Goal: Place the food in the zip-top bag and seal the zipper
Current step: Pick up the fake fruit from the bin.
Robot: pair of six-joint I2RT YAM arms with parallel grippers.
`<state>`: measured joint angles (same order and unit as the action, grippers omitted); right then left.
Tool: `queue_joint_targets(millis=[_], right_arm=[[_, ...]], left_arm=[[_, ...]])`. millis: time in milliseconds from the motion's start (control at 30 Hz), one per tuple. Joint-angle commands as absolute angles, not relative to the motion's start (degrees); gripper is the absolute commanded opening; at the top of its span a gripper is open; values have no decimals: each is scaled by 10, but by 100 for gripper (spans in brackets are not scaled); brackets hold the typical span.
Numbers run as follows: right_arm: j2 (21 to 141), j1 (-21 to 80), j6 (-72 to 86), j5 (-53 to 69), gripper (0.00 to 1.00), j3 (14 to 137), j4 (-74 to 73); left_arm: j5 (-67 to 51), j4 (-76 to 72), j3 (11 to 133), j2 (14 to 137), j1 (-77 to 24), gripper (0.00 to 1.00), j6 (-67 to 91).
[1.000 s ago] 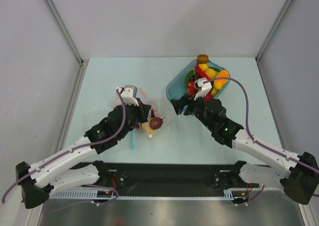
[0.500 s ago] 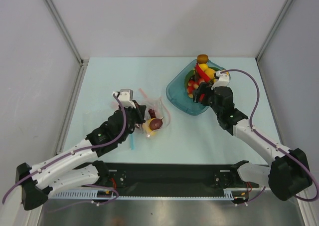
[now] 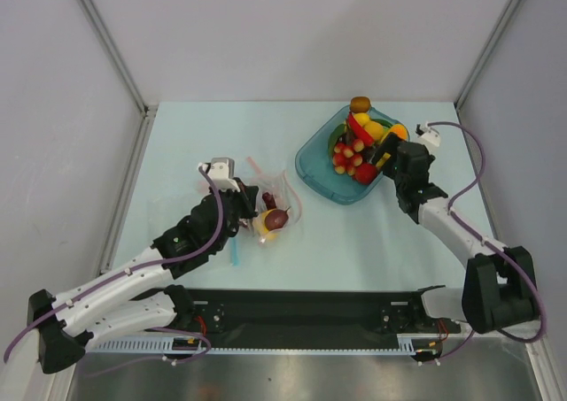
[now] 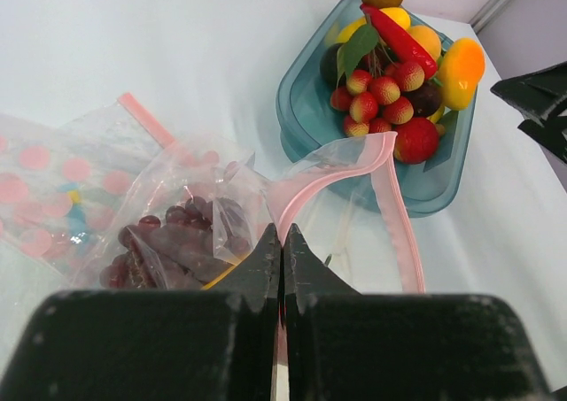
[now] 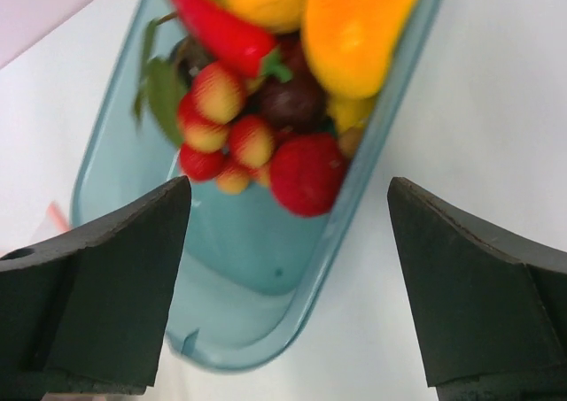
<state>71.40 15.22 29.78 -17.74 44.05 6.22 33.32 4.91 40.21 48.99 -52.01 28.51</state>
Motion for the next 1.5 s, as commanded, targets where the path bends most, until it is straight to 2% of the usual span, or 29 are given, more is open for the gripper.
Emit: queue_joint_targets(millis=[0, 433, 767, 900, 1067, 1200, 1267, 1300, 1400, 1467], right_arm=[[771, 117, 347, -207, 97, 489, 67], [945, 97, 357, -276, 96, 656, 44], [1005, 96, 341, -342, 95, 722, 12], [1025, 95, 349, -324, 87, 723, 17], [1048, 94, 361, -304, 86, 737, 5], [1055, 93, 359, -298, 74, 730, 19], [1060, 93, 360, -294, 71, 733, 15], [1060, 93, 360, -294, 65, 731, 15], [1039, 93, 359, -295, 57, 713, 32], [1014, 93, 350, -296, 56, 692, 47]], left_arm=[[345, 30, 407, 476, -521, 0, 300], [360, 30, 395, 460, -521, 0, 308], [318, 4, 385, 455, -521, 0, 283], [321, 5, 385, 454, -521, 0, 284], [329, 11, 385, 449, -521, 0, 289], [330, 16, 388, 451, -521, 0, 292], [330, 19, 392, 452, -521, 0, 293], [329, 21, 392, 452, -521, 0, 294], [327, 20, 392, 453, -521, 0, 293], [327, 20, 393, 453, -521, 0, 293]])
